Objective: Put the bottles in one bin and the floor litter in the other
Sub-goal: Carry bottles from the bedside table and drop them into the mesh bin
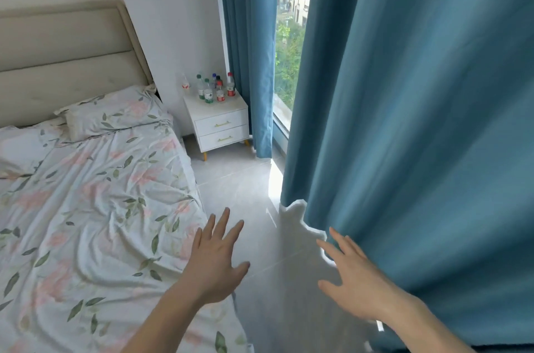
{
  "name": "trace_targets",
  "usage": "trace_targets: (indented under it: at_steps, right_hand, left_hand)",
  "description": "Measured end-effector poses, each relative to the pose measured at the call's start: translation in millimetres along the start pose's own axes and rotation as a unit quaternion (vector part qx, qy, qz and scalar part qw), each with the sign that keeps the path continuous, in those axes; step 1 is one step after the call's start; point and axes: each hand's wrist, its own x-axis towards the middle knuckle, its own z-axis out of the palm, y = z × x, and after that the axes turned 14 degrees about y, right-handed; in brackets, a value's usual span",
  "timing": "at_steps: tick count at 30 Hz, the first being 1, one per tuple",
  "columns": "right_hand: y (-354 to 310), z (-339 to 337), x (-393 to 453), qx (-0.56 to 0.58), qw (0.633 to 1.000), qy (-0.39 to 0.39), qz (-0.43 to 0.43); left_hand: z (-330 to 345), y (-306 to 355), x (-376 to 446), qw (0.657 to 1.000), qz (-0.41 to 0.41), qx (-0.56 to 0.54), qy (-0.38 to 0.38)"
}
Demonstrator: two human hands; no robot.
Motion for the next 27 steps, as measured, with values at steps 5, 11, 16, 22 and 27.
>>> trace_targets:
  at_steps: [5, 11, 16, 22, 27]
  right_hand:
    - [22, -36, 36, 0.023, 0.999, 0.004, -0.025]
    - [15, -58, 88, 0.023, 0.996, -0.009, -0.089]
    - [6, -70, 146, 0.022, 0.992, -0.025, -0.119]
    - [-18, -78, 250, 0.001, 0.988, -0.019, -0.155]
    - [-72, -83, 352, 0.002, 0.982, -0.024, -0.185]
  left_hand:
    - [-1, 24, 28, 0.999, -0.028, 0.004, 0.020]
    - [-10, 21, 45, 0.995, -0.083, -0.004, 0.049]
    - [-20, 10, 87, 0.991, -0.114, -0.005, 0.069]
    - [-26, -21, 169, 0.988, -0.137, -0.019, 0.071]
    - [-55, -73, 241, 0.983, -0.167, -0.026, 0.072]
